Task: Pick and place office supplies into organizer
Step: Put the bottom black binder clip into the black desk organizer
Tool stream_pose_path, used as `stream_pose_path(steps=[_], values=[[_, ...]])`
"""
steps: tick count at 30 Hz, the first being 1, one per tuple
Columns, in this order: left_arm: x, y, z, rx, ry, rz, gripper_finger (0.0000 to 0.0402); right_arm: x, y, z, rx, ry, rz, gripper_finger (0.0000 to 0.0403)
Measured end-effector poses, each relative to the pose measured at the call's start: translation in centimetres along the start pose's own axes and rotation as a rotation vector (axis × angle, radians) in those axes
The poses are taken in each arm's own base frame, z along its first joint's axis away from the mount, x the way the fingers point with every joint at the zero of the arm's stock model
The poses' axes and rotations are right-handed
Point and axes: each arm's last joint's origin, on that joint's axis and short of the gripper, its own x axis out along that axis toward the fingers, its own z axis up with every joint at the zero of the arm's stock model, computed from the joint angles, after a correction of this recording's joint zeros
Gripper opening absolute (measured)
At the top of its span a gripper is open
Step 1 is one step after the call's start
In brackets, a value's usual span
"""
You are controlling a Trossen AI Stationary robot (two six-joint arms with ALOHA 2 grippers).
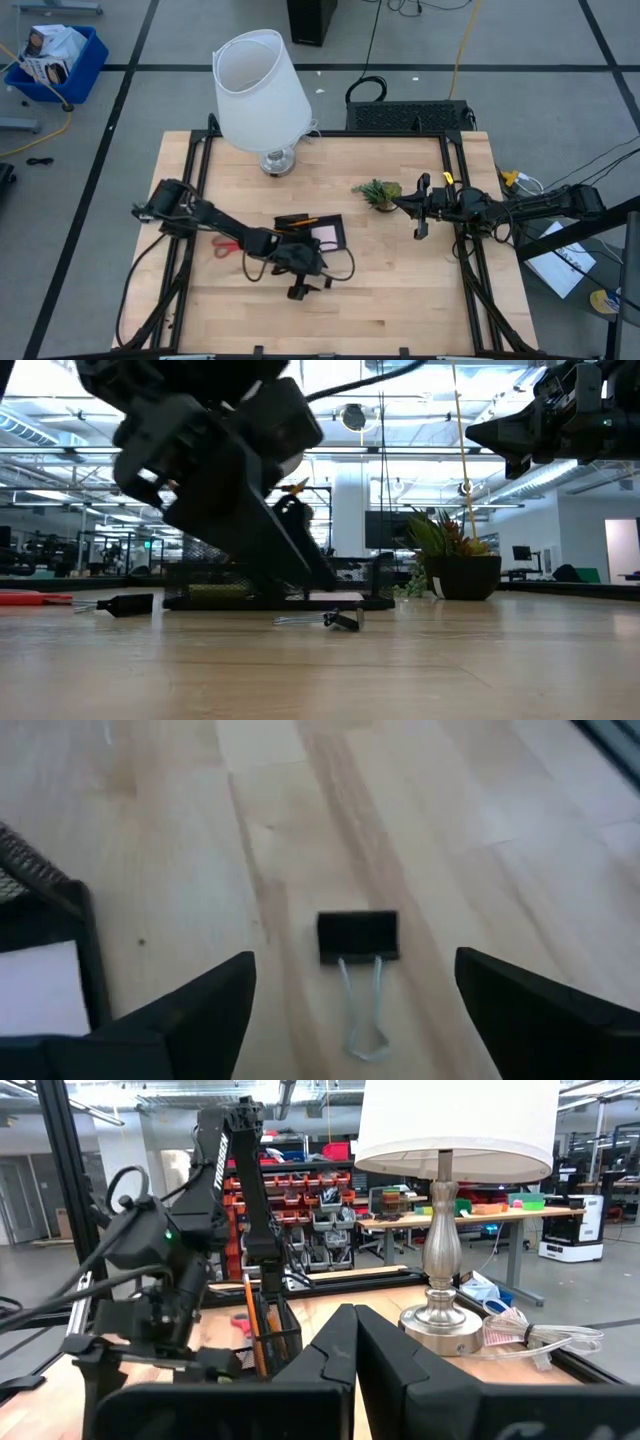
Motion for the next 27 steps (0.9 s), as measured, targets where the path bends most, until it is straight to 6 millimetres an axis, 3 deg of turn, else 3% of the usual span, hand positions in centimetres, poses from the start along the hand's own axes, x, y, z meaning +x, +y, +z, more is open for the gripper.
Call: stream_pose_path(steps=[11,19,27], values=[[2.0,-0.7,2.0,0.086,0.073,-0.003,0.0339,0.0,0.0,0.0,-0.001,0.002,0.000,0.0000],[2.0,-0.6,1.8,0.080,0.083,0.010,0.0323,0.0,0.0,0.0,0.000,0.000,0.000,0.0000],[3.8,-0.3,1.1,0.084,0.047,0.033,0.0303,0.0,0.0,0.0,0.000,0.001,0.000,0.0000]])
